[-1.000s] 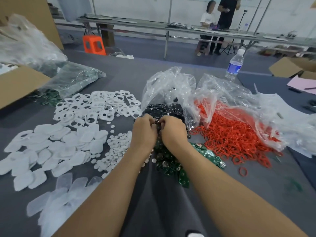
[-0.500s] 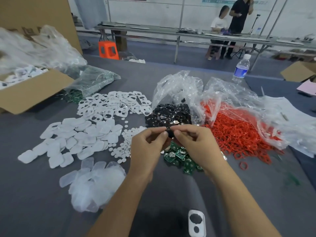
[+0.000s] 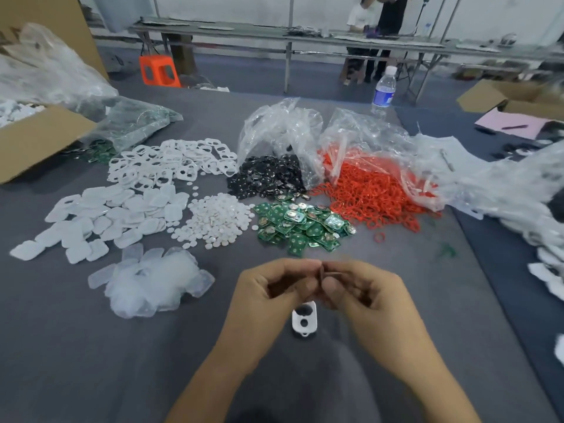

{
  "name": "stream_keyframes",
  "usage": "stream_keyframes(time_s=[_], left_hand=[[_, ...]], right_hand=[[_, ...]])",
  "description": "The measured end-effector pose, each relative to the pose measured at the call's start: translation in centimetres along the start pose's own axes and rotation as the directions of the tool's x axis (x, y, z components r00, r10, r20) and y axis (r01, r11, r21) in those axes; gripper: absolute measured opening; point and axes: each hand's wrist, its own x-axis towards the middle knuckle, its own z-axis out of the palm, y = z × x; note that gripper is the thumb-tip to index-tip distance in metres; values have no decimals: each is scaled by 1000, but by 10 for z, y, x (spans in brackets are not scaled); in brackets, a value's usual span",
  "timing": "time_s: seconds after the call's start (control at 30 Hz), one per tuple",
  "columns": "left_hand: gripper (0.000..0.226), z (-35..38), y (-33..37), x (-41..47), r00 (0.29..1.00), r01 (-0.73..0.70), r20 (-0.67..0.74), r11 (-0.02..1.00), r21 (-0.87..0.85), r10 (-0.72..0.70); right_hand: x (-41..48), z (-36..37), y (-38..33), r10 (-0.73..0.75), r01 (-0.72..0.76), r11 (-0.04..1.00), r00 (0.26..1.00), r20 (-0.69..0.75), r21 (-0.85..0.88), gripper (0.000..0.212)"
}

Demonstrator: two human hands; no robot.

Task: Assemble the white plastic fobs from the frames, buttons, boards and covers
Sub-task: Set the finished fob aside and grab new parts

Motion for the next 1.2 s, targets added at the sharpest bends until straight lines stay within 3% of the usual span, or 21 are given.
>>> stream_keyframes(time_s=[0.13,0.3,0.47,0.67,0.8,0.9,1.0,1.07,1.13,1.2], left_hand=[[35,12,-1,-14,996,-79,-29,983,164,85],[37,17,1,-24,984,-172,15,935,311,176],[41,18,-2,-29,979,-205,69,921,331,193],[45,11,-9,-29,975,-223,72,919,326,211],[46,-2,-28,-24,980,-104,-135,959,264,144],[57,-7,-50,-19,962,35,-250,856,516,111],[97,-2,-65,-14,996,43,-77,544,838,39],[96,0,-72,-14,999,23,-37,445,895,24],[82,-1,-76,-15,998,-6,-24,443,896,61],[72,-4,-79,-16,996,-22,-24,477,879,90]], right_hand=[[-24,5,9,106,-99,913,994,4,396,20],[-42,14,20,268,-233,595,960,83,769,29],[-50,20,22,286,-228,401,951,116,887,28],[-54,22,26,305,-205,344,947,98,916,29],[-53,20,29,322,-201,316,942,94,927,25],[-52,18,32,335,-193,319,939,80,928,32],[-51,16,37,336,-205,317,937,92,926,33],[-50,12,42,357,-225,356,930,90,907,30],[-48,6,51,414,-243,555,910,-12,795,26],[-46,-3,62,384,-283,885,893,-234,370,22]])
